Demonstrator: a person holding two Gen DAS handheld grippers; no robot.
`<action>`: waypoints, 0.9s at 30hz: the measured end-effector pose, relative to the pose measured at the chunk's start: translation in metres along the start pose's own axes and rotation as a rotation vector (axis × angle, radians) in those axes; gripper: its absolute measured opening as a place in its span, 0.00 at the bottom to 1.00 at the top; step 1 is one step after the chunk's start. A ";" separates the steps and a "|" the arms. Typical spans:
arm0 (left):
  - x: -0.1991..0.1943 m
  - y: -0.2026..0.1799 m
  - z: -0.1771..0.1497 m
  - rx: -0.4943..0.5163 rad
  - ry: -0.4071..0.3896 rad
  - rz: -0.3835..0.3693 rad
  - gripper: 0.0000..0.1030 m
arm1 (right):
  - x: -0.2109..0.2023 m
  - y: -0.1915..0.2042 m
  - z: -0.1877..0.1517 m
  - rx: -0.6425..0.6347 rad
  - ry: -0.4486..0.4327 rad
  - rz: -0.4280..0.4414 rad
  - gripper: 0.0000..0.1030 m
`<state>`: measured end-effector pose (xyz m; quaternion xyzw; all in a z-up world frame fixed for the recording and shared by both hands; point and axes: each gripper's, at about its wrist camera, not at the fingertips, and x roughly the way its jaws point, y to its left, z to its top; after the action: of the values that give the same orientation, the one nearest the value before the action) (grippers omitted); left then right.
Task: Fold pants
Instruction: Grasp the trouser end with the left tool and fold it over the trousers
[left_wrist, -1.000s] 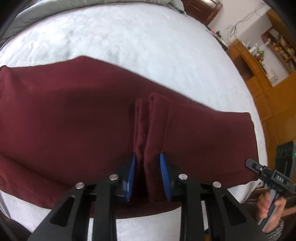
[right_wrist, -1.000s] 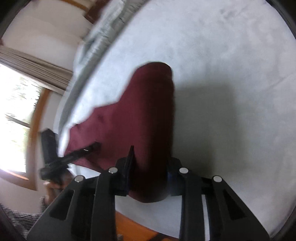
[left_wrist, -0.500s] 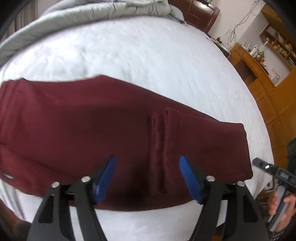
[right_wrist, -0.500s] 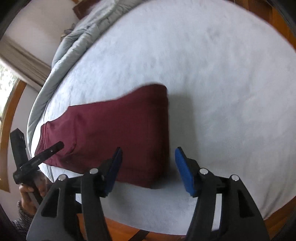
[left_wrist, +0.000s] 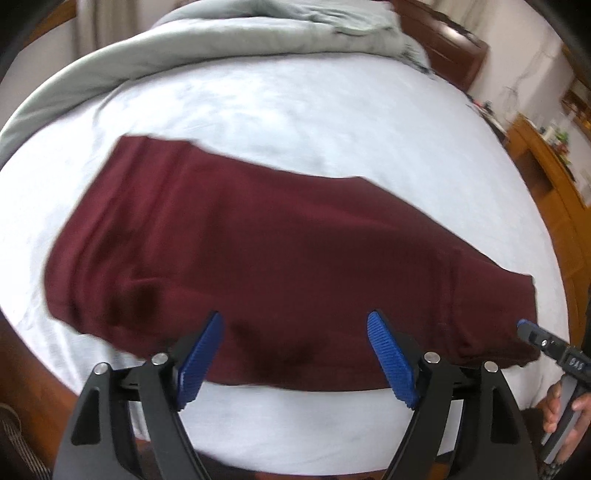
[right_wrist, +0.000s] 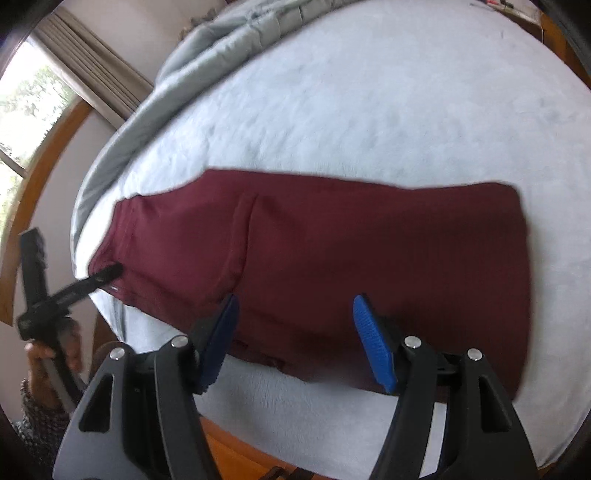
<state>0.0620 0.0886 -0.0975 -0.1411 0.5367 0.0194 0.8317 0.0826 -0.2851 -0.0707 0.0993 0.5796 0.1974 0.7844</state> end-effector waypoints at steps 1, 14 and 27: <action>-0.001 0.009 -0.001 -0.015 0.002 0.008 0.79 | 0.009 0.002 0.001 0.003 0.017 0.002 0.63; -0.033 0.113 -0.020 -0.160 0.011 -0.084 0.87 | 0.034 0.013 0.003 -0.002 0.039 -0.051 0.73; 0.015 0.180 -0.008 -0.504 -0.053 -0.266 0.86 | 0.043 0.019 0.003 -0.048 0.040 -0.087 0.79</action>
<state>0.0285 0.2577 -0.1526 -0.4123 0.4697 0.0466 0.7792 0.0928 -0.2498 -0.0997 0.0512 0.5939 0.1788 0.7827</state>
